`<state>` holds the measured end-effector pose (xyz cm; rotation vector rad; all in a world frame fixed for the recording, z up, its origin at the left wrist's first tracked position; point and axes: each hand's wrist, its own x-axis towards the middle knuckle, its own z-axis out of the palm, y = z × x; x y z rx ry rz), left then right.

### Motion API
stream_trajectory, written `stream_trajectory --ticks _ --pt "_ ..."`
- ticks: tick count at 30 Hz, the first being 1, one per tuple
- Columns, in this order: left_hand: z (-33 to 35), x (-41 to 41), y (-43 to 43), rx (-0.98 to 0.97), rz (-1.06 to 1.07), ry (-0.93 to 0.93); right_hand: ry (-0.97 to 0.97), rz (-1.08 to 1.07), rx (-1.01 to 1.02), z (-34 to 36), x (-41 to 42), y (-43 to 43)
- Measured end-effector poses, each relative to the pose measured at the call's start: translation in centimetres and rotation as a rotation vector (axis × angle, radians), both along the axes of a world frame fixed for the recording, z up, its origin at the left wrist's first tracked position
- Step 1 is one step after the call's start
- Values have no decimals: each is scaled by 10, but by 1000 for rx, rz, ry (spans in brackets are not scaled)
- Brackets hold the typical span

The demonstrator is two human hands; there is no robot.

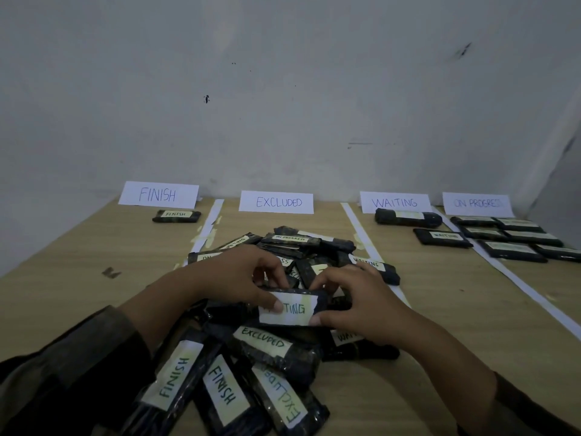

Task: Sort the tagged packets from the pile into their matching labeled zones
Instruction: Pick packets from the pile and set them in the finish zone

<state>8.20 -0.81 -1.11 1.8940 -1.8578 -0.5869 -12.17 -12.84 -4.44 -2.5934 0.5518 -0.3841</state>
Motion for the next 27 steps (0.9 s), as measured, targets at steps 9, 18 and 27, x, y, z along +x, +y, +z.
stream_trajectory --ticks 9,18,27 --pt "5 -2 -5 -37 57 230 -66 30 114 13 -13 -1" --pt "-3 -4 -10 -2 60 155 31 22 -111 2 -10 -4" --pt "-1 21 8 -56 157 91 132 49 -250 1 -12 1"
